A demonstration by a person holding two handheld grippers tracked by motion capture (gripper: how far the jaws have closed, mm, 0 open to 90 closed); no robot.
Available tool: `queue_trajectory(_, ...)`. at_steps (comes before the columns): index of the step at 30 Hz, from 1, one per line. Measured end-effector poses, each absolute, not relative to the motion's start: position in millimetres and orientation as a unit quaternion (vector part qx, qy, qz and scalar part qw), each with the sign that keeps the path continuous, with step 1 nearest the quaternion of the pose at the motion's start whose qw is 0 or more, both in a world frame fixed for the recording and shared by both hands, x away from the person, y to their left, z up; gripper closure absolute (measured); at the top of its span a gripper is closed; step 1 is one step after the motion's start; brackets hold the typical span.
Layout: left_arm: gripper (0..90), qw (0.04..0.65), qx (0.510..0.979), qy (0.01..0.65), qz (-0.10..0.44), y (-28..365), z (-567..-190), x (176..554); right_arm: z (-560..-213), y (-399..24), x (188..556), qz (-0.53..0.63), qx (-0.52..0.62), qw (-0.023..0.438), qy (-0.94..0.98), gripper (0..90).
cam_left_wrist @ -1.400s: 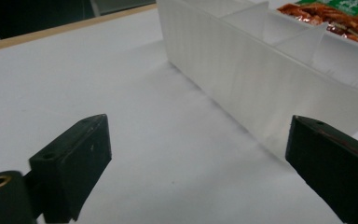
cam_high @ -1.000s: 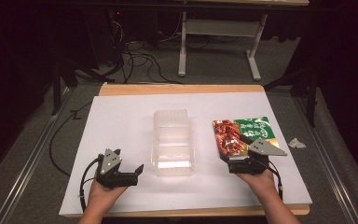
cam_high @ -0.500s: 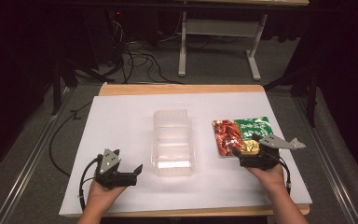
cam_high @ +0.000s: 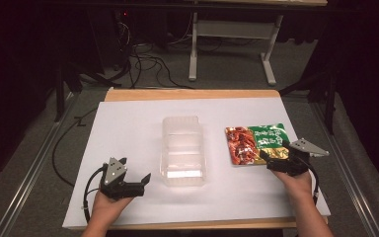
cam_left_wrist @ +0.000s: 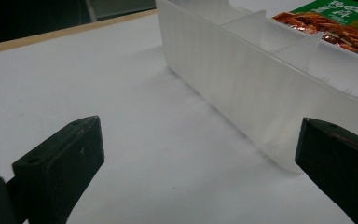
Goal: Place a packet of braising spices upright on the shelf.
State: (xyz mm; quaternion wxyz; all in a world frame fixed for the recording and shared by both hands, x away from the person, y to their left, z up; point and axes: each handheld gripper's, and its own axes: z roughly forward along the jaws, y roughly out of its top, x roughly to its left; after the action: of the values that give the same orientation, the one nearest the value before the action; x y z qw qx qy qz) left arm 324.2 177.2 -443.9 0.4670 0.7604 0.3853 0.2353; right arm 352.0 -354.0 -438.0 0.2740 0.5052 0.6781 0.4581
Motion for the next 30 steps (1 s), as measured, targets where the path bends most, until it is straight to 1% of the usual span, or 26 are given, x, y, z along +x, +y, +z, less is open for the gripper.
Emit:
queue_trajectory(8, 4.6, 0.459, 0.766, 0.384, 0.236, 180.7, -444.6, 325.2, -440.5, -374.8, 351.1, 0.445, 0.534, 0.285, 0.66, 0.4)
queue_trajectory(14, 4.9, 0.458, 0.767, 0.382, 0.237, 180.6, -444.8, 325.2, -444.8, -385.8, 352.7, 0.435, 0.55, 0.287, 0.652, 0.3)
queue_trajectory(25, 5.4, 0.453, 0.772, 0.375, 0.239, 179.4, -446.2, 325.5, -453.2, -407.4, 355.9, 0.431, 0.588, 0.275, 0.627, 1.3)
queue_trajectory(30, 5.4, 0.453, 0.773, 0.375, 0.239, 179.7, -446.4, 325.8, -457.9, -417.2, 357.3, 0.437, 0.605, 0.257, 0.614, 3.5)
